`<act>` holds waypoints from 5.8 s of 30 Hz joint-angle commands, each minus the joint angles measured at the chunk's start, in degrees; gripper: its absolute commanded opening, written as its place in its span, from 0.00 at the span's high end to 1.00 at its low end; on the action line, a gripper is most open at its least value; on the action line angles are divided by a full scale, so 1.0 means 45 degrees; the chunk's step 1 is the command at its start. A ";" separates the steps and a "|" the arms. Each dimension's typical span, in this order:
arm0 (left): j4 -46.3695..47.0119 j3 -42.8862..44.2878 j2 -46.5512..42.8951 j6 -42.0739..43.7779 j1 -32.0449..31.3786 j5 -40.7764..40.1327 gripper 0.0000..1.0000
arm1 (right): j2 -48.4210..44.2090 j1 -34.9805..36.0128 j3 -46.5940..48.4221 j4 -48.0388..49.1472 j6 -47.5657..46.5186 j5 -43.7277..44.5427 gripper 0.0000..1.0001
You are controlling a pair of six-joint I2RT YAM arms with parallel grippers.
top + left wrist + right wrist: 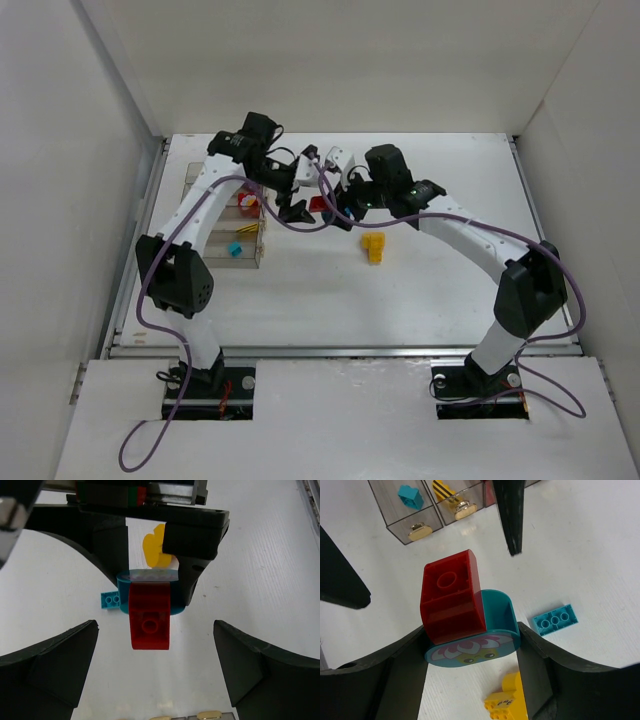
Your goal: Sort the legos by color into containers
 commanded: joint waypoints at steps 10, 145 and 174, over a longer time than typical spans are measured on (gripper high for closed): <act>0.1318 -0.0763 0.0095 -0.1462 -0.0294 -0.0300 0.39 | -0.0329 0.0234 0.0474 0.0815 0.0335 -0.0520 1.00; 0.9698 -0.7599 -0.7093 -1.7165 0.7401 -1.4479 0.29 | 0.9515 0.4277 0.9383 0.2260 0.8616 0.2488 1.00; 0.9347 -0.6955 -0.6214 -1.7049 0.7401 -1.3933 0.29 | 0.7838 0.4414 1.0123 0.1772 0.7525 0.2604 0.00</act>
